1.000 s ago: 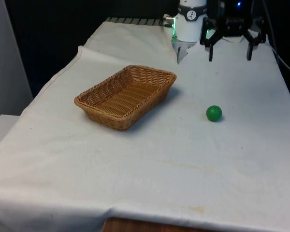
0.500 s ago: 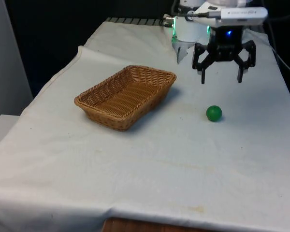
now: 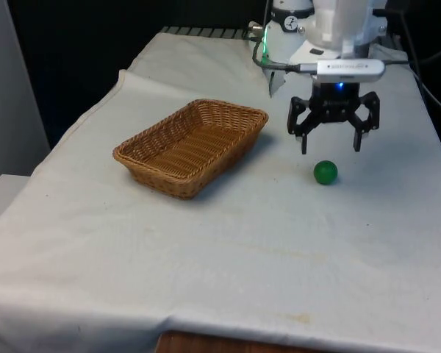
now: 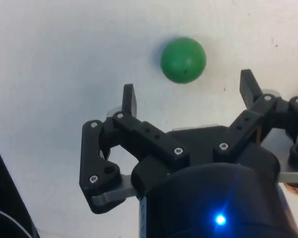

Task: Pick up the ball and place it into the basket.

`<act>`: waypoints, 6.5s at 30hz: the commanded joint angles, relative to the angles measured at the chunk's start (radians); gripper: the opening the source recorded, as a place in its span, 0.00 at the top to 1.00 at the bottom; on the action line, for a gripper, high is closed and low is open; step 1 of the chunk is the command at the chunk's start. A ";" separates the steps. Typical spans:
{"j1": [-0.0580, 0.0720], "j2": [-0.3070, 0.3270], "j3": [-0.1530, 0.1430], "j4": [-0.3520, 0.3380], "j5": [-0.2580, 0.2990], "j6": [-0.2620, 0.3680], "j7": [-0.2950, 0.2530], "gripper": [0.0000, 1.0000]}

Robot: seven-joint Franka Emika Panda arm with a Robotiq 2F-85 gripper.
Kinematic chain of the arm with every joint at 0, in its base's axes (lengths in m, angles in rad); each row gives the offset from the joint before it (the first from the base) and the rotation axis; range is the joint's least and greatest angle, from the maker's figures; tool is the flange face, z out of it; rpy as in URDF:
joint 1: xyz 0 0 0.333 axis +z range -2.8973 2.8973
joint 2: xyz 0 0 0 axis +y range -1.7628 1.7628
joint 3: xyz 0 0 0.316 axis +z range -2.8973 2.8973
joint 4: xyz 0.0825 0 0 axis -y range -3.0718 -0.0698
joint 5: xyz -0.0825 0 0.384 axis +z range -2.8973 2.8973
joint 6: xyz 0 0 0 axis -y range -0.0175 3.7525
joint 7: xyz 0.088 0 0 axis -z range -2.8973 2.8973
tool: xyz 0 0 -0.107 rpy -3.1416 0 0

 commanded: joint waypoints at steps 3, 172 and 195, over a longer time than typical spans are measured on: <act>0.000 0.012 0.001 0.000 0.012 0.010 -0.013 0.00; -0.046 -0.027 -0.288 -0.049 -0.088 -0.003 0.035 1.00; -0.083 0.123 -0.314 -0.023 0.132 0.047 -0.086 1.00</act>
